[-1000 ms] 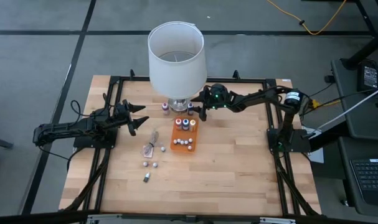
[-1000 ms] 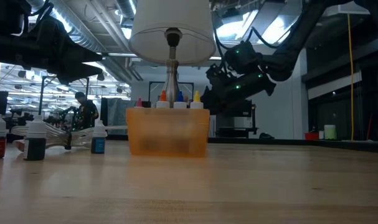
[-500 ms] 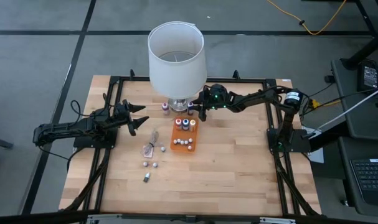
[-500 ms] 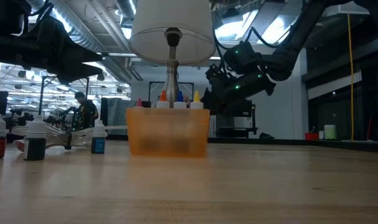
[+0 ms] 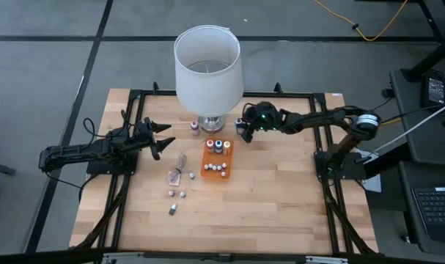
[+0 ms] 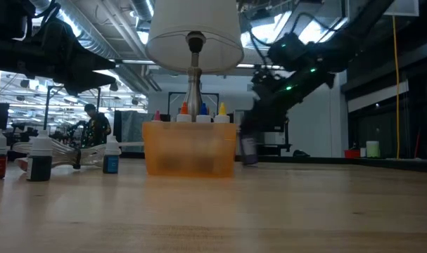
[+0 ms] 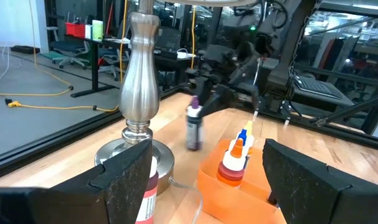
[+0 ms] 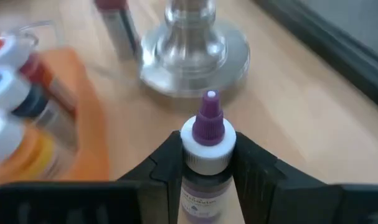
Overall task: Pick & Place food coloring
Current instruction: Put the large purple food coloring bottle into the orange bin
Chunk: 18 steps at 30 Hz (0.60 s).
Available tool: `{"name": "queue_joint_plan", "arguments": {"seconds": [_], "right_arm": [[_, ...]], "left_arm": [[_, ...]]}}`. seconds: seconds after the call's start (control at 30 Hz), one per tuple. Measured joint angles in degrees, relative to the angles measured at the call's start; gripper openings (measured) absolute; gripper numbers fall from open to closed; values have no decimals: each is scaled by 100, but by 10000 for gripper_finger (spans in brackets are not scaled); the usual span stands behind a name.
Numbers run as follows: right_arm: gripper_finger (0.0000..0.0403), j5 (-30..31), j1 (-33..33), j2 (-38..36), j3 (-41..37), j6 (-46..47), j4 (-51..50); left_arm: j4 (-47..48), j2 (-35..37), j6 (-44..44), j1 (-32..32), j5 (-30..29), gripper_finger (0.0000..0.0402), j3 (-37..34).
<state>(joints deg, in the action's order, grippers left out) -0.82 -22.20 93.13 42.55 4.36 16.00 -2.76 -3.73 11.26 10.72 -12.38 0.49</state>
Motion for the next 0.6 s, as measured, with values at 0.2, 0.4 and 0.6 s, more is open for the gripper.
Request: {"name": "queue_joint_plan", "arguments": {"seconds": [0.2, 0.4, 0.6], "right_arm": [[112, 348, 543, -791, -506, 453, -718], [112, 858, 1187, -1348, -580, 751, -1454], [112, 1023, 1855, -1657, -241, 1263, -2617]], "left_arm": [[1, -2, 0, 0, 2, 294, -2], [0, -2, 1, 0, 2, 294, -2], [0, -2, 1, 0, 2, 294, -2]]}}
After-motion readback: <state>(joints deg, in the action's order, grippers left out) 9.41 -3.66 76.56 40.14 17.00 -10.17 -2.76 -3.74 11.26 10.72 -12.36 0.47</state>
